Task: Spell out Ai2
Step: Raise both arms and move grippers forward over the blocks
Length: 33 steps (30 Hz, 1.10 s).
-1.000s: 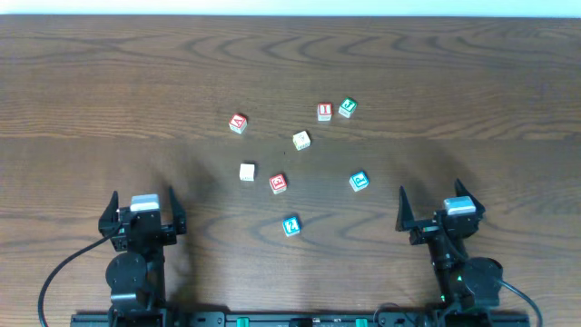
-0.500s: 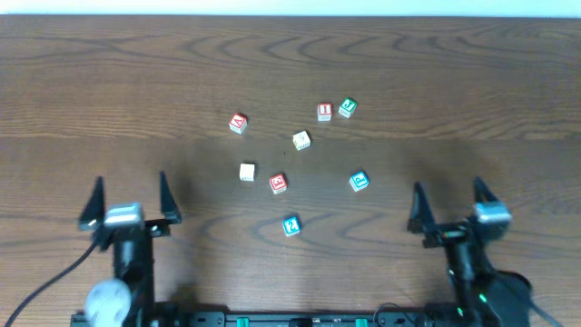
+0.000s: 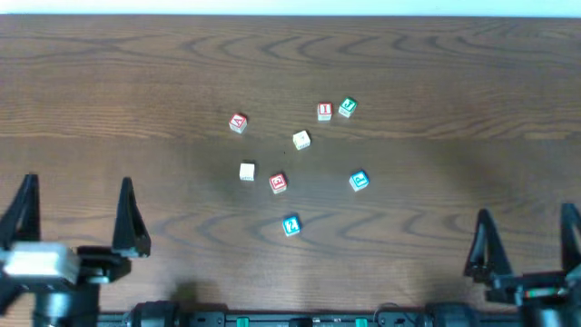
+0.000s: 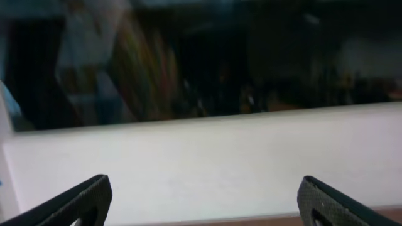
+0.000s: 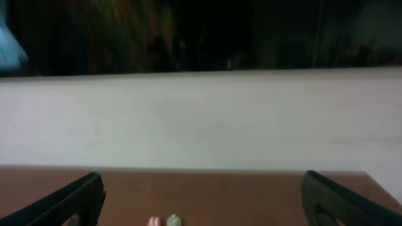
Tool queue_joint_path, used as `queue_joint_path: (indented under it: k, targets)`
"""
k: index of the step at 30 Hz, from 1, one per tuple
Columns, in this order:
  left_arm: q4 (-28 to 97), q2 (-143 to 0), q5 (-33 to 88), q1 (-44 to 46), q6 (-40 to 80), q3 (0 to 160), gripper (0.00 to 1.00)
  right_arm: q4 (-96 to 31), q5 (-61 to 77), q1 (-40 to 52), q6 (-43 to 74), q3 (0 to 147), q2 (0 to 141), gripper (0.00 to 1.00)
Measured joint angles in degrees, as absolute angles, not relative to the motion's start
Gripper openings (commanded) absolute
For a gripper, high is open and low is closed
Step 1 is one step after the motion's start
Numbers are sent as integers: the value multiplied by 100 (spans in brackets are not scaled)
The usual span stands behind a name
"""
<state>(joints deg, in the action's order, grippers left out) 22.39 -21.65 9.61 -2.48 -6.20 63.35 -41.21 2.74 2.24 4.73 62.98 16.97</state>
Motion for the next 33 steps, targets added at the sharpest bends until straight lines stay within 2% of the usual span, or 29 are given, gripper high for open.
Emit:
queue_joint_path:
  k: [6, 8, 12, 17, 22, 27, 33]
  targets:
    - [4451, -3614, 1194, -248, -510, 8276, 95, -6165, 305, 224, 456, 7867, 3503, 99]
    - [5782, -4108, 1234, -248, -342, 8882, 95, -6694, 469, 224, 454, 8147, 4001, 99]
    - [6890, -4814, 1538, -248, -89, 9310, 95, -7179, 869, 224, 502, 8259, 4552, 99]
    - [7568, -5566, 2049, -248, 54, 9314, 95, -7843, 1564, 224, 587, 8261, 4958, 99]
    - [7649, -6084, 2176, -248, 141, 9314, 95, -7909, 1870, 224, 631, 8263, 5238, 99]
    - [8058, -6547, 1702, -248, 687, 9317, 95, -8313, 1015, 226, 1369, 8281, 5725, 99]
    - [8226, -7476, 1155, -134, 1017, 9314, 95, -8173, 528, 285, 1907, 8287, 6814, 99]
